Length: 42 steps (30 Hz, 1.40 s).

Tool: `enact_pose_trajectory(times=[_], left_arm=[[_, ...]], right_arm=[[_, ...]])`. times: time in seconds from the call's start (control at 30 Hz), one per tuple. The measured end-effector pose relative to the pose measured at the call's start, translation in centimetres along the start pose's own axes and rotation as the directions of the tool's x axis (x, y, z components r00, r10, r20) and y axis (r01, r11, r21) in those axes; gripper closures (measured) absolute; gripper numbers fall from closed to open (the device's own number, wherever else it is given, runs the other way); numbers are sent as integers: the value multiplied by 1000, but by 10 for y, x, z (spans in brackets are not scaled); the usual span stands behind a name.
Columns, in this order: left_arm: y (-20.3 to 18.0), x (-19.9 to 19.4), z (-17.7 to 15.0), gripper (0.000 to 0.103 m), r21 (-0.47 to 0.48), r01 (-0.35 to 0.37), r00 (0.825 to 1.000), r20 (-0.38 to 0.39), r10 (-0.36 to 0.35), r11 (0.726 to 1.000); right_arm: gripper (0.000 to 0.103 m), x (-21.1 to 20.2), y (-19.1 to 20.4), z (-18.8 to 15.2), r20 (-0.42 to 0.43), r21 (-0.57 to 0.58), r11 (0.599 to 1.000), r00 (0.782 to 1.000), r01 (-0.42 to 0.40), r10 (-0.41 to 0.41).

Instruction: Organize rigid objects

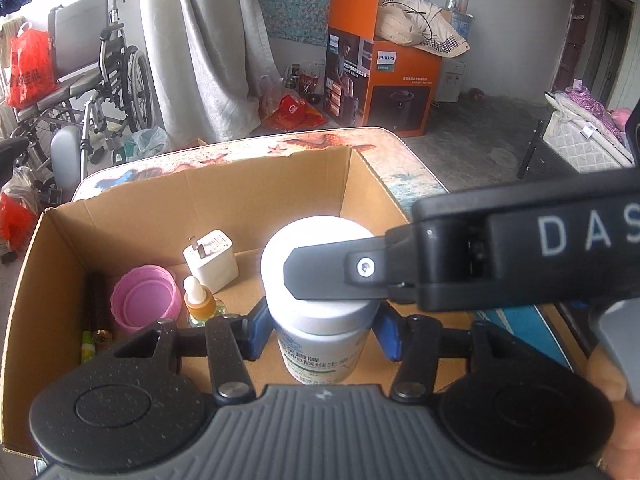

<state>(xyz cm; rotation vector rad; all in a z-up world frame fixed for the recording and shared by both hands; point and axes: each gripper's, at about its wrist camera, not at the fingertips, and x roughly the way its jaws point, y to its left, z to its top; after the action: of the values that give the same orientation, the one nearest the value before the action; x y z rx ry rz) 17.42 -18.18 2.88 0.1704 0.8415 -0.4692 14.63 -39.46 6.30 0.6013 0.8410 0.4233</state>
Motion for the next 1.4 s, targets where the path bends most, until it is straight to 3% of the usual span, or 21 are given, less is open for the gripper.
enact_pose_trajectory(times=[0.2, 0.53, 0.83, 0.93, 1.13, 1.27, 1.4], left_arm=[[1, 20, -6, 49, 0, -3, 999, -48, 3, 1000], [-4, 33, -14, 47, 23, -31, 999, -23, 31, 999], [-9, 14, -17, 10, 34, -30, 998, 63, 28, 999], [-7, -2, -20, 7, 36, -28, 993, 113, 23, 999], [-2, -50, -31, 4, 19, -24, 974, 227, 19, 1000], [2, -91, -41, 0, 7, 2, 948, 320, -4, 1000], [12, -123, -52, 0, -25, 30, 937, 349, -20, 999]], right_arm=[[49, 29, -12, 0, -37, -34, 999, 998, 42, -43], [49, 32, -16, 0, -7, -93, 992, 997, 82, -83], [49, 12, -18, -5, 70, -68, 993, 994, 94, -89], [48, -5, -14, -10, 130, -52, 994, 988, 93, -86], [36, -49, 10, -23, 268, -63, 994, 960, 95, -74], [26, -84, 31, -37, 366, -82, 993, 930, 79, -44], [17, -111, 51, -56, 432, -105, 991, 901, 80, -27]])
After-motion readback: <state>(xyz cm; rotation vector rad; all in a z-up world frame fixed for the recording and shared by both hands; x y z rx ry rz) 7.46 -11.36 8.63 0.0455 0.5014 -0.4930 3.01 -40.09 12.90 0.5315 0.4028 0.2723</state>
